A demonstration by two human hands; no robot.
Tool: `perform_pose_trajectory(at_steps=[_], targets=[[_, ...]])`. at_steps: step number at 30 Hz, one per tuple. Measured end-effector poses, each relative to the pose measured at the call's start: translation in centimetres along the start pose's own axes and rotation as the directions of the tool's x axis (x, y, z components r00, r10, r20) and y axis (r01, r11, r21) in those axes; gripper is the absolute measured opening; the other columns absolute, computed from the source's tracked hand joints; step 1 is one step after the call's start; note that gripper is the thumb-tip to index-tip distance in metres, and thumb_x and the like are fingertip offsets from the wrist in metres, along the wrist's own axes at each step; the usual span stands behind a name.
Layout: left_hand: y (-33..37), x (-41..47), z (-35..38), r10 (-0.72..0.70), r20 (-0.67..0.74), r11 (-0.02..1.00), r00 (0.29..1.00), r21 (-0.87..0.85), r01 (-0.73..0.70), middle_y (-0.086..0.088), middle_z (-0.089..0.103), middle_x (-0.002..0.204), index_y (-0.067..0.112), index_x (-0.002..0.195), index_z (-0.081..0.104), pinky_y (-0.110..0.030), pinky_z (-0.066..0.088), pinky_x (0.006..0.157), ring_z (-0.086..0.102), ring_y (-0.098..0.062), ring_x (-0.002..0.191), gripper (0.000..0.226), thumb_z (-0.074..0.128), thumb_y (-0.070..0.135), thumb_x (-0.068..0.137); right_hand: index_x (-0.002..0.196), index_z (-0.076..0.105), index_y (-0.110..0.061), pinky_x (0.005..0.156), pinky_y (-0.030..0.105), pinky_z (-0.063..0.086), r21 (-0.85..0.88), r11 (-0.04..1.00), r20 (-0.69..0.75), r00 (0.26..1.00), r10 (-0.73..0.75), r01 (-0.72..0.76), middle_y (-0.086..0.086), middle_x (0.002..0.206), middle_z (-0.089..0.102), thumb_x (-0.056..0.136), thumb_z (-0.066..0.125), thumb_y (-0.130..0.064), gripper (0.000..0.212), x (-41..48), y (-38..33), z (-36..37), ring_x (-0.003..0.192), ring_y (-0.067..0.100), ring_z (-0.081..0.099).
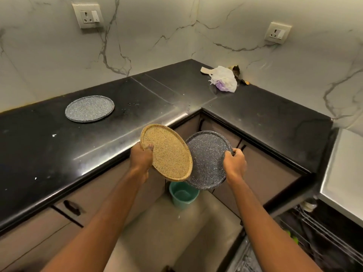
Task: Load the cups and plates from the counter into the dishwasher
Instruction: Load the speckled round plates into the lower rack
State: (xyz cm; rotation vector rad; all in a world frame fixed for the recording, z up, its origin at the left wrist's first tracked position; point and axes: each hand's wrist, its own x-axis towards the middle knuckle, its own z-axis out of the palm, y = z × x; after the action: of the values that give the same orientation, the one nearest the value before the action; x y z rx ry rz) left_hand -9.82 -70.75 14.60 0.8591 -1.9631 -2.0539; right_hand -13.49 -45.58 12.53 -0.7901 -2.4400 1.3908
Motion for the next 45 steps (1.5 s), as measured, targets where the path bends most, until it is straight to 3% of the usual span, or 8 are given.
perform_pose_trajectory(at_steps=[9,20,24,30,34,36,40,45], targets=[[-6.2,-9.2,-1.3,0.043,0.039,0.971,0.998,0.233,-0.051,-0.008,0.063,0.110,0.012,0.114,0.056,-0.044,0.056,0.081,0.061,-0.026,0.098,0.019,0.054,0.019,0.097,0.092,0.058,-0.023,0.070,0.031,0.039,-0.068,0.994,-0.020,0.996,0.082,-0.083,-0.002,0.087,0.062,0.089,0.047,-0.022,0.012,-7.9,8.7,-7.1,0.083,0.022,0.056],[-14.3,-17.0,2.7,0.089,0.217,0.840,0.972,0.507,-0.190,-0.012,0.058,0.111,0.008,0.113,0.057,-0.049,0.053,0.085,0.059,-0.030,0.099,0.023,0.054,0.022,0.095,0.104,0.062,-0.028,0.066,0.028,0.036,-0.248,0.967,0.064,0.997,-0.035,0.050,-0.002,0.097,0.067,0.095,0.044,-0.014,0.025,-12.7,20.6,-14.6,0.085,0.020,0.059],[-17.3,-20.2,5.4,0.070,0.286,0.787,0.956,0.573,-0.229,-0.011,0.055,0.111,0.008,0.112,0.057,-0.047,0.051,0.087,0.058,-0.029,0.100,0.021,0.052,0.020,0.096,0.099,0.067,-0.032,0.078,0.035,0.046,-0.296,0.951,0.086,0.995,-0.060,0.083,-0.008,0.100,0.070,0.088,0.046,-0.004,0.037,-12.9,24.8,-17.5,0.096,0.020,0.061],[-21.7,-25.2,10.1,0.015,0.352,0.708,0.936,0.657,-0.258,-0.012,0.054,0.110,0.006,0.109,0.057,-0.040,0.043,0.084,0.054,-0.029,0.100,0.019,0.051,0.019,0.097,0.095,0.073,-0.036,0.083,0.040,0.023,-0.504,0.859,0.102,0.994,-0.045,0.090,-0.013,0.099,0.067,0.080,0.051,0.006,0.050,-13.5,31.6,-22.5,0.109,0.013,0.050],[-24.7,-28.3,13.7,-0.006,0.385,0.667,0.923,0.689,-0.283,-0.011,0.054,0.110,0.005,0.109,0.056,-0.040,0.042,0.086,0.054,-0.028,0.099,0.019,0.051,0.019,0.097,0.092,0.077,-0.025,0.085,0.040,0.041,-0.405,0.891,0.217,0.968,-0.127,0.207,-0.004,0.093,0.068,0.074,0.055,0.016,0.050,-13.0,37.8,-26.0,0.100,0.023,0.054],[-25.9,-29.2,15.2,-0.017,0.418,0.647,0.908,0.697,-0.308,-0.012,0.054,0.112,0.004,0.111,0.054,-0.041,0.042,0.087,0.054,-0.027,0.099,0.020,0.050,0.018,0.097,0.092,0.078,-0.017,0.084,0.032,0.040,-0.376,0.898,0.273,0.953,-0.127,0.227,0.002,0.094,0.070,0.074,0.057,0.018,0.045,-12.5,40.1,-27.1,0.099,0.028,0.056],[-28.8,-29.8,19.0,-0.042,0.469,0.607,0.882,0.713,-0.351,-0.011,0.052,0.113,0.003,0.115,0.052,-0.034,0.039,0.083,0.052,-0.024,0.100,0.022,0.049,0.016,0.097,0.091,0.077,-0.015,0.102,0.046,0.041,-0.365,0.902,0.339,0.935,-0.102,0.231,0.005,0.103,0.072,0.073,0.059,0.019,0.043,-10.6,44.7,-27.8,0.118,0.028,0.053],[-33.5,-28.6,23.2,-0.092,0.543,0.579,0.835,0.711,-0.399,-0.006,0.051,0.105,0.007,0.113,0.048,-0.047,0.043,0.092,0.053,-0.029,0.104,0.019,0.048,0.012,0.094,0.079,0.075,-0.009,0.107,0.045,0.039,-0.322,0.912,0.318,0.937,-0.148,0.253,0.007,0.100,0.072,0.069,0.065,0.022,0.034,-8.3,49.4,-26.9,0.127,0.031,0.050]])
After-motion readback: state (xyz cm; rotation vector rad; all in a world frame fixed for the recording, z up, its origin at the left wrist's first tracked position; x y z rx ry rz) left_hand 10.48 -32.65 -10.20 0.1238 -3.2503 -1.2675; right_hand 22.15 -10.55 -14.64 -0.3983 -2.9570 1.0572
